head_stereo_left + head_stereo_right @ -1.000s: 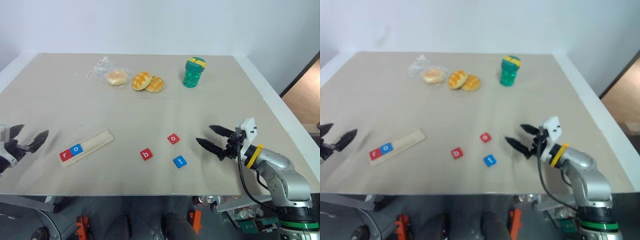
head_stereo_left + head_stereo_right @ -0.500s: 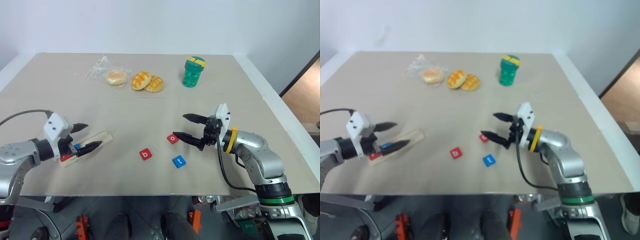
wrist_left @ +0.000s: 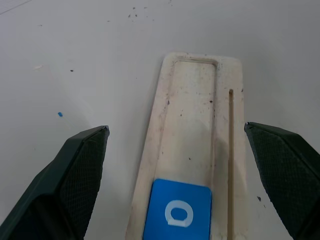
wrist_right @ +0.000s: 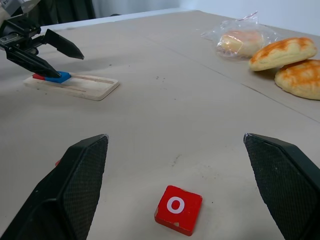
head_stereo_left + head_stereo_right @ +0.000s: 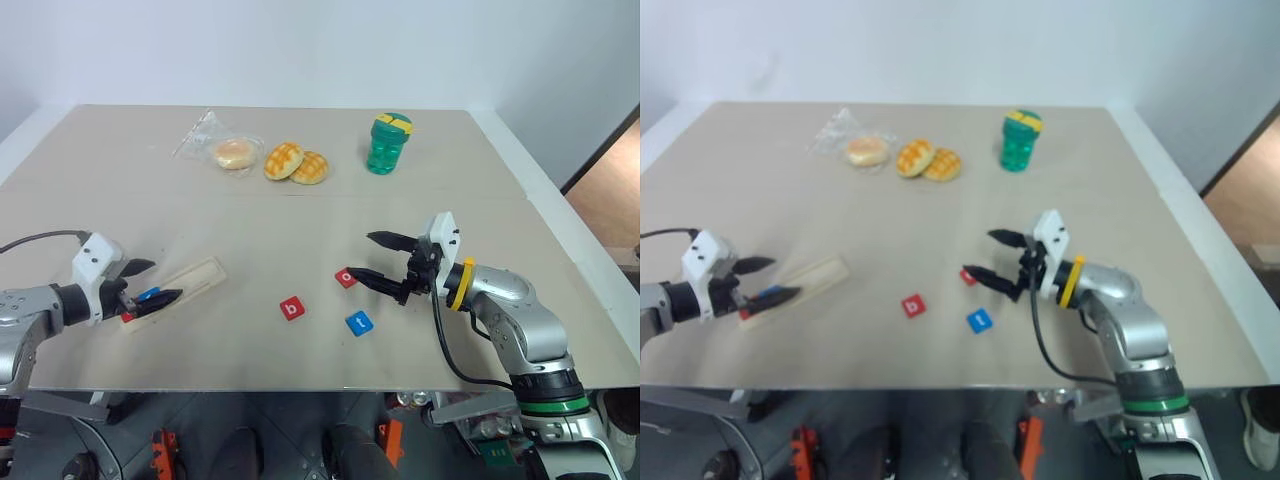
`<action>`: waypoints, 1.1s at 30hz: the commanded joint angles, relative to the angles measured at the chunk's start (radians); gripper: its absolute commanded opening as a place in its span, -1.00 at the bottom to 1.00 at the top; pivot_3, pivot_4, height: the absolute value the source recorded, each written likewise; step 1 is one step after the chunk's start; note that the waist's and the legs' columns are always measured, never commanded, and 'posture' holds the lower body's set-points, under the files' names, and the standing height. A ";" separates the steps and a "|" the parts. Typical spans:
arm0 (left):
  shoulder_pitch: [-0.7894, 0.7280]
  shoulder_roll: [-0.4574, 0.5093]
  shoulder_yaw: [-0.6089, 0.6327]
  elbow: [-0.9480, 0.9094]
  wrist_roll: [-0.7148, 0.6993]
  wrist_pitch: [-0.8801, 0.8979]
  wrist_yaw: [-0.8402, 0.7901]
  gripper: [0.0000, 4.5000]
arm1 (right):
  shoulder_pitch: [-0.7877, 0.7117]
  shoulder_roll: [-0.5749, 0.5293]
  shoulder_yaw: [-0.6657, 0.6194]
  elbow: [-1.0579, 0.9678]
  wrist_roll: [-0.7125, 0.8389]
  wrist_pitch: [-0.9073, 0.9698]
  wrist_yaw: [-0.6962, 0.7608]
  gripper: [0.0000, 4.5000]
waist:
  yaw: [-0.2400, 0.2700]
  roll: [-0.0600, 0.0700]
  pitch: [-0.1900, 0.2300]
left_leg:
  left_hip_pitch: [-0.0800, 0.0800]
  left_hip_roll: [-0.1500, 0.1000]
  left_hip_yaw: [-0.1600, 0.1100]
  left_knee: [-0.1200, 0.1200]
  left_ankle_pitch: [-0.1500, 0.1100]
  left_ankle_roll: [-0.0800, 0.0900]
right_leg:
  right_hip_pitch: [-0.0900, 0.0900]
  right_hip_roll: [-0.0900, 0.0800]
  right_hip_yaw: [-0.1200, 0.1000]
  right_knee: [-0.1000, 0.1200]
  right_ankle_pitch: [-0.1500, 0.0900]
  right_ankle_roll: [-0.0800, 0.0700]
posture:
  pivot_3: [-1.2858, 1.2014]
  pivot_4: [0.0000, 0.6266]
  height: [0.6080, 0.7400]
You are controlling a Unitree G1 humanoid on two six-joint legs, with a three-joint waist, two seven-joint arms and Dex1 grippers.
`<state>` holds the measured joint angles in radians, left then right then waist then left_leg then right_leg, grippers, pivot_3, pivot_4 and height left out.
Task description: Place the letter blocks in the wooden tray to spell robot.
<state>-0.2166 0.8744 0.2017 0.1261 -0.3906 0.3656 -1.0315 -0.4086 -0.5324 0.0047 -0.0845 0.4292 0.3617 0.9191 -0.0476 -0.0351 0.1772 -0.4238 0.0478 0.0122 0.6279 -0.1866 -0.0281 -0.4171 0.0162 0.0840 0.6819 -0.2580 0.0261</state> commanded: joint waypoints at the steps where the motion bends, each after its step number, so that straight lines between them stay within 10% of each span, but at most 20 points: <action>1: -0.031 0.021 -0.008 0.027 0.012 -0.024 -0.038 1.00 | -0.004 -0.016 -0.022 -0.044 0.004 -0.011 -0.001 0.99 | 0.000 0.000 0.000 | 0.000 0.000 0.000 0.000 0.000 0.000 | 0.000 0.000 0.000 0.000 0.000 0.000 | 0.03 -0.52 1.00; 29: -0.102 0.039 -0.131 0.195 0.132 -0.047 -0.193 1.00 | -0.064 -0.038 0.029 0.011 0.037 -0.114 0.267 0.99 | -0.001 0.000 0.000 | 0.000 0.000 0.000 0.003 0.000 0.000 | 0.000 0.000 0.000 0.001 0.001 0.000 | 0.03 -0.52 1.00; 33: -0.103 0.038 -0.141 0.196 0.151 -0.066 -0.185 0.49 | -0.060 -0.037 0.026 0.008 0.034 -0.116 0.257 1.00 | 0.000 0.000 0.000 | 0.000 0.001 0.000 0.003 0.000 0.000 | 0.000 0.000 0.000 0.001 0.001 0.000 | 0.03 -0.52 1.00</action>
<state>-0.3322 0.9015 0.0849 0.3133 -0.2551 0.2904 -1.1976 -0.4626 -0.5651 0.0396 -0.0570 0.4628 0.2622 1.1762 -0.0481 -0.0348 0.1770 -0.4239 0.0483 0.0126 0.6307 -0.1866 -0.0280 -0.4169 0.0164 0.0837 0.6831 -0.2569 0.0260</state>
